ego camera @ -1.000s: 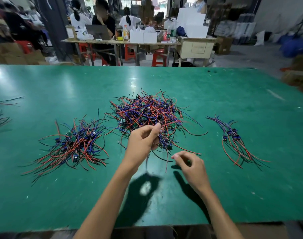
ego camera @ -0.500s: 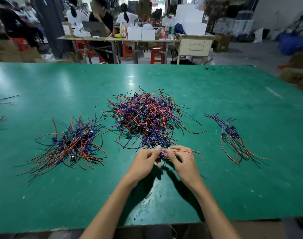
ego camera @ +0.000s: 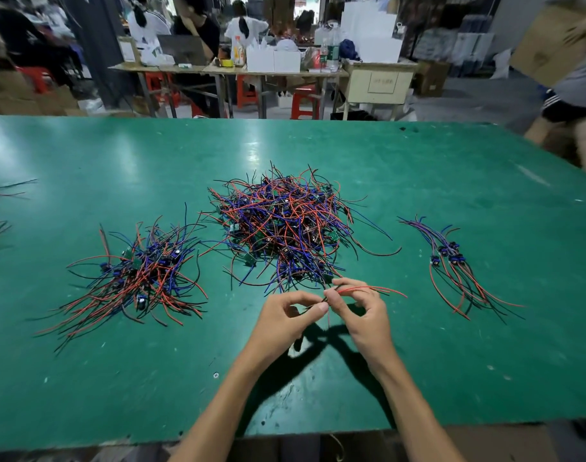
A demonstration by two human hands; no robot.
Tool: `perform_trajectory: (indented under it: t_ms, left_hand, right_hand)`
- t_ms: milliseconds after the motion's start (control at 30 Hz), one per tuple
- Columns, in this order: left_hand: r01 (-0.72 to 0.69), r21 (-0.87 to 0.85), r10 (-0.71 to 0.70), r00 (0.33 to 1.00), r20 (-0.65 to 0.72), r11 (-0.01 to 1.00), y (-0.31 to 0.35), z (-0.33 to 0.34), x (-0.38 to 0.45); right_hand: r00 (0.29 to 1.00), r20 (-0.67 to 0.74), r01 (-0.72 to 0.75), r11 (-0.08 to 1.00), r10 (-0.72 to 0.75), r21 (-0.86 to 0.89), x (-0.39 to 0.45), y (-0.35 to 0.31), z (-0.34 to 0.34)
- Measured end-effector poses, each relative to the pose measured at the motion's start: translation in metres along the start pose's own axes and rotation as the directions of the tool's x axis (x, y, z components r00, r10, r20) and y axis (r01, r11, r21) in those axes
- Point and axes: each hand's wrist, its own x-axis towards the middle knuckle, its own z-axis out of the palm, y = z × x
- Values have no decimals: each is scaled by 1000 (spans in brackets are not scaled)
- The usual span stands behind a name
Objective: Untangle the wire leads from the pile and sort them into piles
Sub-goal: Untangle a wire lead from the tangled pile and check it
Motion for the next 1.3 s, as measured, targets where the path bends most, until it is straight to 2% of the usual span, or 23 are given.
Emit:
perform_trajectory:
  t_ms: [133, 400, 533, 667, 800, 1000, 1167, 1300]
  left_hand:
    - [-47, 153, 55, 997, -50, 987, -3, 7, 2]
    - [-15, -80, 10, 998, -58, 997, -13, 16, -2]
    - [14, -105, -19, 999, -47, 994, -17, 16, -5]
    - [-43, 18, 44, 998, -52, 999, -21, 14, -7]
    - [-56, 0, 56, 995, -86, 998, -21, 14, -7]
    - [-93, 109, 104, 990, -96, 990, -21, 13, -7]
    - [-70, 118, 82, 992, -95, 991, -21, 13, -6]
    - [-45, 106, 56, 993, -100, 993, -22, 13, -6]
  right_hand:
    - [1000, -20, 15, 987, -19, -159, -3, -1, -1]
    - [999, -31, 20, 927, -34, -374, -7, 3, 2]
    - [1000, 23, 28, 925, -21, -378, -6, 2, 2]
    - [999, 32, 43, 959, -36, -279, -8, -2, 0]
    - [998, -21, 58, 981, -63, -184, -8, -3, 0]
    - [999, 28, -40, 994, 37, 104, -6, 0, -4]
    - [996, 23, -87, 975, 84, 204, -5, 4, -5]
    - [993, 66, -106, 971, 94, 212, -5, 6, -4]
